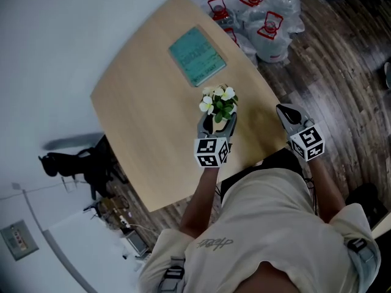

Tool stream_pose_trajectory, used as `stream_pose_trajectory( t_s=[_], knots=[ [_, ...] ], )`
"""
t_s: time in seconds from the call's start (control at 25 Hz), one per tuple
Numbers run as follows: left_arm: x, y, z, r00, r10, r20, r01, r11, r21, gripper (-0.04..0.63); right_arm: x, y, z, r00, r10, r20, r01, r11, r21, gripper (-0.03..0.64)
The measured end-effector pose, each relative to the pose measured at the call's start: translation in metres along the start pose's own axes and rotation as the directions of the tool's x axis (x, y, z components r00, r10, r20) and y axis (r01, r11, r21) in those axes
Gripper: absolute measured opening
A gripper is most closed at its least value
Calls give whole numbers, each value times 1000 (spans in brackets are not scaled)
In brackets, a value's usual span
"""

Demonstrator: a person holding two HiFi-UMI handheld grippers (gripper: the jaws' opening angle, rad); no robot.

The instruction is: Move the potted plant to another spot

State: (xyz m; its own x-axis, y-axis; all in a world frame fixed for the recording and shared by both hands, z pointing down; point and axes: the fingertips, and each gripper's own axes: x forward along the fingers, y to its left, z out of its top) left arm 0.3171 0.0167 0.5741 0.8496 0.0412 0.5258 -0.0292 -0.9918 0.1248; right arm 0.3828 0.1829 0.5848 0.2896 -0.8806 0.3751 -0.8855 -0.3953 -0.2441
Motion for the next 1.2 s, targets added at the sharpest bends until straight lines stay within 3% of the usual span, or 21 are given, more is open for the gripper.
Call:
stream_pose_trajectory(
  t_s=[0.52, 0.68, 1.2],
  knots=[
    [68, -15, -22, 997, -71, -39, 72, 997, 22, 351, -15, -28, -31, 997, -53, -47, 57, 994, 93, 3],
    [86, -19, -25, 996, -85, -42, 87, 994, 60, 351, -15, -32, -35, 998, -59, -36, 64, 987, 149, 3],
    [124, -26, -40, 990, -129, -54, 134, 985, 105, 351, -14, -39, -46, 996, -79, -51, 86, 983, 165, 3]
  ],
)
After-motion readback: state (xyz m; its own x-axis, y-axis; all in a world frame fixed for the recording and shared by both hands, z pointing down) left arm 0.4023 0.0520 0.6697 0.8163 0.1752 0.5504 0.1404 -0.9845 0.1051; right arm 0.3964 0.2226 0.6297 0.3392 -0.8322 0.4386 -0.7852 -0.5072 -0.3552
